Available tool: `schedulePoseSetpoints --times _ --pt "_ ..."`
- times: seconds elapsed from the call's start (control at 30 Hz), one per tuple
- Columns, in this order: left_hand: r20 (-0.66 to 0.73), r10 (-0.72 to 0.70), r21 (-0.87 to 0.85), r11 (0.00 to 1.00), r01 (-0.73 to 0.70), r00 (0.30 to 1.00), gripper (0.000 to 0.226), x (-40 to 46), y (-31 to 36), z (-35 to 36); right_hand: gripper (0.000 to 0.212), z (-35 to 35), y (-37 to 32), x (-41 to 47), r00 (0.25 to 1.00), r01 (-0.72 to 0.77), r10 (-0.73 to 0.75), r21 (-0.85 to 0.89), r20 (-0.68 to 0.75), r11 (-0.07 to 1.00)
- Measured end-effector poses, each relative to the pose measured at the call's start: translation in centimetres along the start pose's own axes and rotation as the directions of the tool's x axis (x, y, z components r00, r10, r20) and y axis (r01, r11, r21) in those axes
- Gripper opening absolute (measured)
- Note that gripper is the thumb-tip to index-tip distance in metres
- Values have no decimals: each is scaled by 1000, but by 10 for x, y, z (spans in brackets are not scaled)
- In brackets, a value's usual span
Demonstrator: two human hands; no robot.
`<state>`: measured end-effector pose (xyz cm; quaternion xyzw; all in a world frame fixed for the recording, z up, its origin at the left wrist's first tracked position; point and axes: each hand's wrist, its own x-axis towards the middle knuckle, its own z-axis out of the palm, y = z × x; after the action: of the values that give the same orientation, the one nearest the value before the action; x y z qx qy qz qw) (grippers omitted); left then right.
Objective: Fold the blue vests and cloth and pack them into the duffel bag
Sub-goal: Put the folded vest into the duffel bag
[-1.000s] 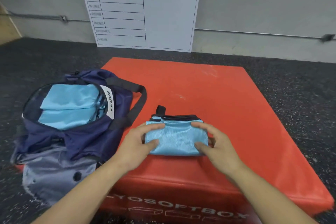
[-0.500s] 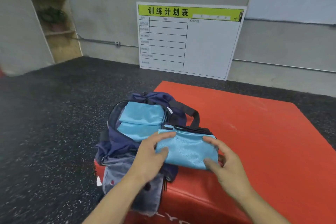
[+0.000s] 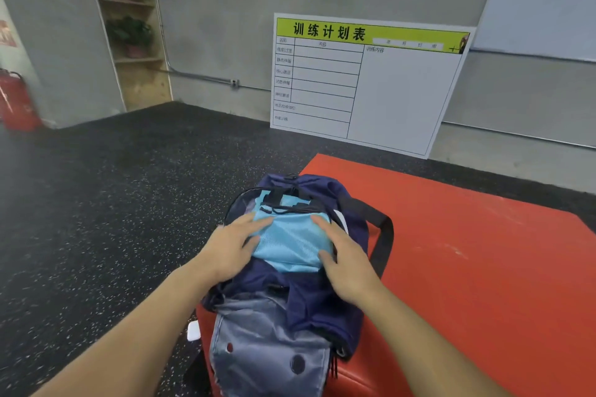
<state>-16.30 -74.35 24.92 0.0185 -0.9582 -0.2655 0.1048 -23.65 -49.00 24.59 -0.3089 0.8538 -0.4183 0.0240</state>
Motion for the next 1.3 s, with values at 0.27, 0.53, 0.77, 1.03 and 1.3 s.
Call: schedulePoseSetpoints --times 0.27,0.53,0.77,1.03,1.3 --pt "-72 101 363 929 -69 992 51 0 3 -4 68 -8 11 -12 999 23 -22 -35 29 999" --pt "-155 -9 97 995 24 988 37 -11 15 -11 67 -13 -7 -19 999 22 -17 -146 40 989" --pt "-244 -93 97 988 120 965 17 -25 18 -10 49 -6 -6 -26 992 59 -45 -117 118 991" --pt "-369 172 253 964 -80 913 32 -6 33 0 41 -4 -35 -17 942 137 -245 -407 -228 903" --pt "-50 13 244 970 0 999 73 23 14 40 62 54 -27 35 998 67 -53 -479 43 875"
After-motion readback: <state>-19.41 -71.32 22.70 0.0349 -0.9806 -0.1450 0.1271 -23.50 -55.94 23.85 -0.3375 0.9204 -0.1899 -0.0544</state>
